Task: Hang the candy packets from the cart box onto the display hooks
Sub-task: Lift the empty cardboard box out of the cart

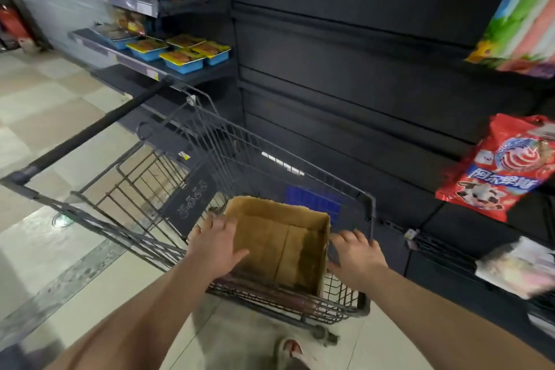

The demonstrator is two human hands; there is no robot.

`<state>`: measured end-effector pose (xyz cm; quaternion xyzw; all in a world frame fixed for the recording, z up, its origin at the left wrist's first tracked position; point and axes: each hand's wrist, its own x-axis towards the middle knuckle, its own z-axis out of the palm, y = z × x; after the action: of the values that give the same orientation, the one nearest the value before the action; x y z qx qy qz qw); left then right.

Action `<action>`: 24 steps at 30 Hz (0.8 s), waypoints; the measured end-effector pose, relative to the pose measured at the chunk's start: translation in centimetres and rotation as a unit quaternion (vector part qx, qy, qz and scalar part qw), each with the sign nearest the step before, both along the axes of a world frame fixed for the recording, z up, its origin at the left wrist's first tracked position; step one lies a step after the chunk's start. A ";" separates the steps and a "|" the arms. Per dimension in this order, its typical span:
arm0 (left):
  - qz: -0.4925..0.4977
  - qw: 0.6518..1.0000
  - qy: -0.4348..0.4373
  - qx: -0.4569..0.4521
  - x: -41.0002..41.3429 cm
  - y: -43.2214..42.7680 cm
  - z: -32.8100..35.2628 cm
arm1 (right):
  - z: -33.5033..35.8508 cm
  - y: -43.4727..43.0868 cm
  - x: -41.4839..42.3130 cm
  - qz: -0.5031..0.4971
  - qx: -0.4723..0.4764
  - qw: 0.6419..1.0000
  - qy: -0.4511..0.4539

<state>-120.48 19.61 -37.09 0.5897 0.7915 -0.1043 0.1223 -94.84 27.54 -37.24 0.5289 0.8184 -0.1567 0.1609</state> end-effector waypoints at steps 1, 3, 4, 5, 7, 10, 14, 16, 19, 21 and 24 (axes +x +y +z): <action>0.002 1.000 -0.002 -0.006 -0.4 0.3 -0.4 | -0.4 0.6 -0.3 -0.002 -0.007 1.000 -0.005; 0.005 1.000 -0.003 -0.015 -1.2 1.2 -1.2 | -1.3 1.9 -0.9 -0.009 -0.019 1.000 -0.011; 0.005 1.000 0.000 -0.019 -1.8 1.8 -1.5 | -1.8 2.6 -1.2 -0.011 -0.023 1.000 -0.012; 0.003 1.000 0.007 -0.022 -2.4 2.4 -1.9 | -2.4 3.3 -1.5 -0.013 -0.028 0.999 -0.013; -0.003 0.999 0.023 -0.034 -3.8 4.0 -2.6 | -3.7 4.9 -2.1 -0.014 -0.042 0.999 -0.024; 0.007 0.998 0.019 -0.064 -5.4 6.8 -3.5 | -5.5 7.6 -2.5 -0.022 -0.066 0.997 -0.040; 0.016 0.995 0.001 -0.103 -6.8 10.9 -5.5 | -8.0 10.9 -2.9 -0.043 -0.101 0.993 -0.049; 0.006 0.993 0.007 -0.119 -7.0 12.6 -6.6 | -9.3 12.4 -3.0 -0.050 -0.117 0.990 -0.054; -0.004 0.989 0.010 -0.147 -7.5 14.5 -8.5 | -11.1 14.2 -3.3 -0.052 -0.139 0.986 -0.068; 0.005 0.987 -0.002 -0.160 -8.1 15.4 -9.9 | -12.3 14.9 -3.3 -0.059 -0.161 0.982 -0.085; 0.031 0.984 -0.023 -0.175 -9.3 16.0 -12.1 | -14.0 14.8 -3.2 -0.088 -0.185 0.975 -0.091</action>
<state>-129.77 35.62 -49.20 0.5368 0.7759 -0.2235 0.2445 -98.08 42.38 -51.24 0.5721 0.7075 -0.2700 0.3151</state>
